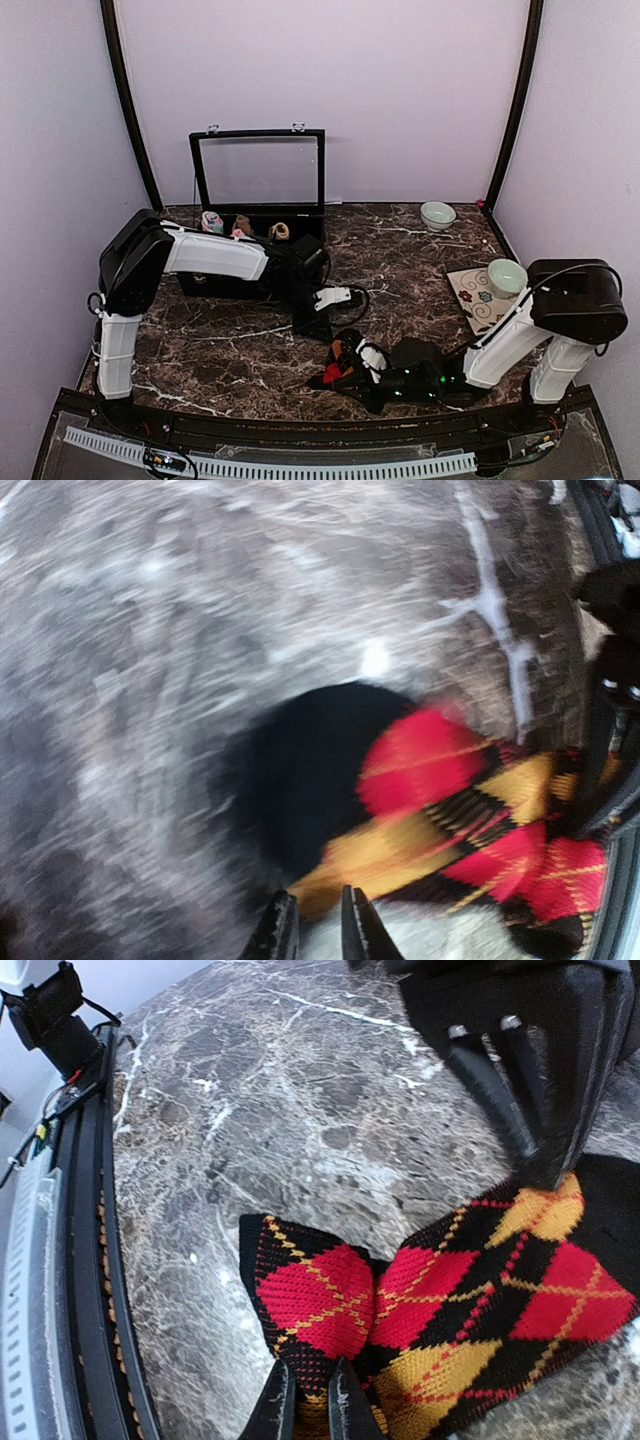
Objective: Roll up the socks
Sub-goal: Roll the sock at the center of the board.
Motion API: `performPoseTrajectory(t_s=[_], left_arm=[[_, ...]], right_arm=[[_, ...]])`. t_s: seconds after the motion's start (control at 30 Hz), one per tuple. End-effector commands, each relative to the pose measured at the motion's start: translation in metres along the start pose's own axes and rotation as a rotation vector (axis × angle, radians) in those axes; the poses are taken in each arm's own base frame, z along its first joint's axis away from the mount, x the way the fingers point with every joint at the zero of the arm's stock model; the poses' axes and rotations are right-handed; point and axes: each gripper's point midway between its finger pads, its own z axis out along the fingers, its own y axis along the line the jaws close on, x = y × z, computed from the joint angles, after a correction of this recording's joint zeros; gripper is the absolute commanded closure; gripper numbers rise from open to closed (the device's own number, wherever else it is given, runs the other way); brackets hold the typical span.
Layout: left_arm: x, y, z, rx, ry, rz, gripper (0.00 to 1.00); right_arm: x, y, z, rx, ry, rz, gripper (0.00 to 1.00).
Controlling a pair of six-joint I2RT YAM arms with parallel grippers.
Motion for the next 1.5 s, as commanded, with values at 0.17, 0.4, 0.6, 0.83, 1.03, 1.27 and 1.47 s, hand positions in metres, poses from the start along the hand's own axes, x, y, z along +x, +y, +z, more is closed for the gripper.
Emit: performPoseTrajectory(t_s=[0.17, 0.4, 0.6, 0.83, 1.03, 1.27, 1.47], left_arm=[[-0.001, 0.028, -0.076, -0.135, -0.065, -0.049, 0.78], [0.009, 0.013, -0.127, -0.147, -0.143, 0.003, 0.72], [0.022, 0.040, -0.205, -0.315, -0.279, -0.098, 0.46], [0.061, 0.056, -0.248, -0.438, -0.336, -0.064, 0.01], [0.050, -0.037, -0.176, -0.216, -0.236, 0.228, 0.01], [0.064, -0.109, -0.083, 0.016, 0.030, 0.485, 0.17], [0.056, -0.126, -0.048, -0.029, 0.073, 0.663, 0.38]], right_arm=[[0.136, -0.010, -0.011, -0.023, 0.500, 0.265, 0.96], [0.150, -0.016, -0.020, -0.010, 0.502, 0.439, 0.96], [0.157, -0.022, -0.021, 0.017, 0.533, 0.512, 0.96], [0.155, -0.029, -0.020, 0.036, 0.543, 0.563, 0.96], [0.164, -0.036, -0.024, 0.033, 0.593, 0.680, 0.95], [0.172, -0.041, -0.028, 0.030, 0.622, 0.797, 0.95], [0.175, -0.040, -0.029, 0.025, 0.624, 0.839, 0.95]])
